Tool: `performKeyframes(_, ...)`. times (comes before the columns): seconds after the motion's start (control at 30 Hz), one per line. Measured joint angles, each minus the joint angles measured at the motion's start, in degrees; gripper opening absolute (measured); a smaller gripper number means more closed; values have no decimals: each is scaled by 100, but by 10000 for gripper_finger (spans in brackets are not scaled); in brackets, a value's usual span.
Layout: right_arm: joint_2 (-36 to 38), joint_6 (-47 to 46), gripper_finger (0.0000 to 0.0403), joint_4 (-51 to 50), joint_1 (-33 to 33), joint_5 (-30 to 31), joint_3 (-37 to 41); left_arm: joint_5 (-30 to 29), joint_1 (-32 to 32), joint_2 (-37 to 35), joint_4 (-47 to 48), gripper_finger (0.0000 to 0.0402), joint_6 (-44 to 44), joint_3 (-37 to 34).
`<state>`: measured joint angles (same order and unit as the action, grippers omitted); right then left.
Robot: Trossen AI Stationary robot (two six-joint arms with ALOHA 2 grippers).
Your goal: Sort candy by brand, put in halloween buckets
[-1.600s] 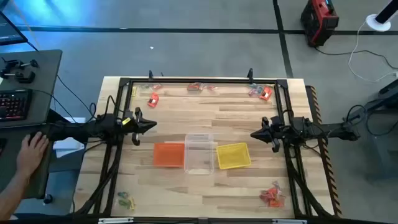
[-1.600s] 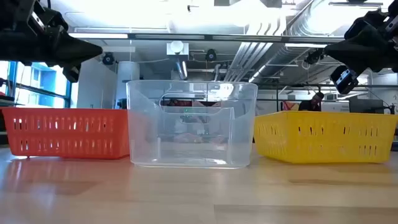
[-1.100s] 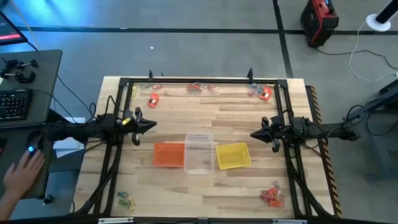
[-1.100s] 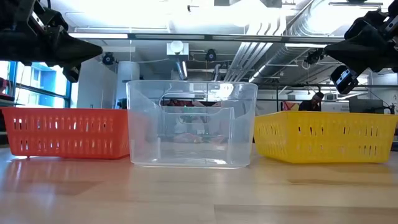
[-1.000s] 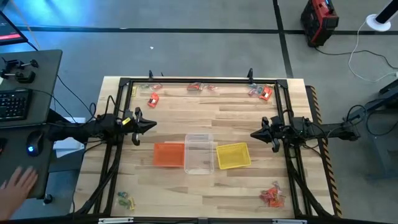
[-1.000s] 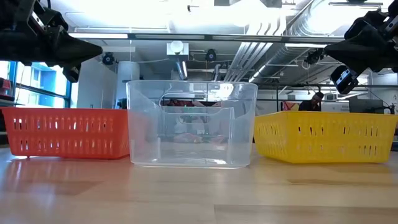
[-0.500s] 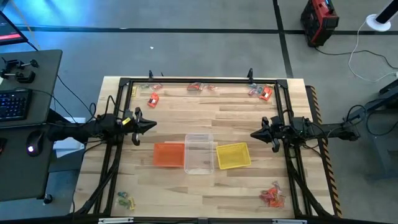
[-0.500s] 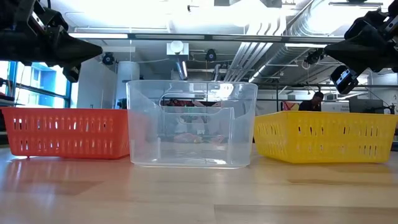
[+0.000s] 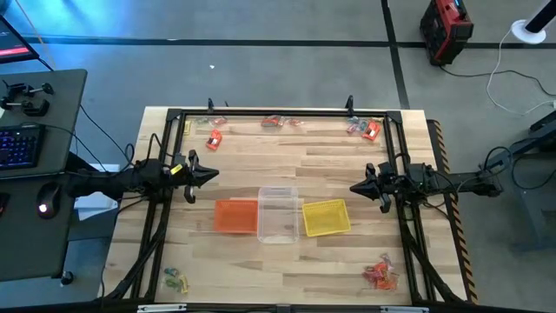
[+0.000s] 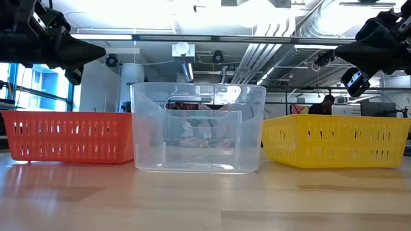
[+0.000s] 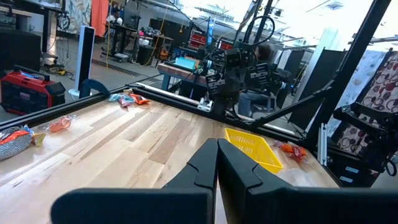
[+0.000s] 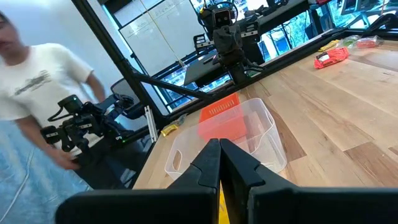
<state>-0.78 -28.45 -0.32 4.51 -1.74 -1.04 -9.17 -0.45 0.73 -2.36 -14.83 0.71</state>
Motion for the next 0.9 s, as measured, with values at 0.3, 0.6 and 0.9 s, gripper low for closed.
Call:
performKeyframes(0.3,0,2,0,-2,0,0,-2,0,-2,0,0,1,0,1)
performKeyframes(0.6,0,0,0,-2,1,2,0,1,-2,0,0,1,0,0)
performKeyframes(0.9,-1,2,0,0,1,1,0,-351,-2,6,-1529,1,-2930,-2)
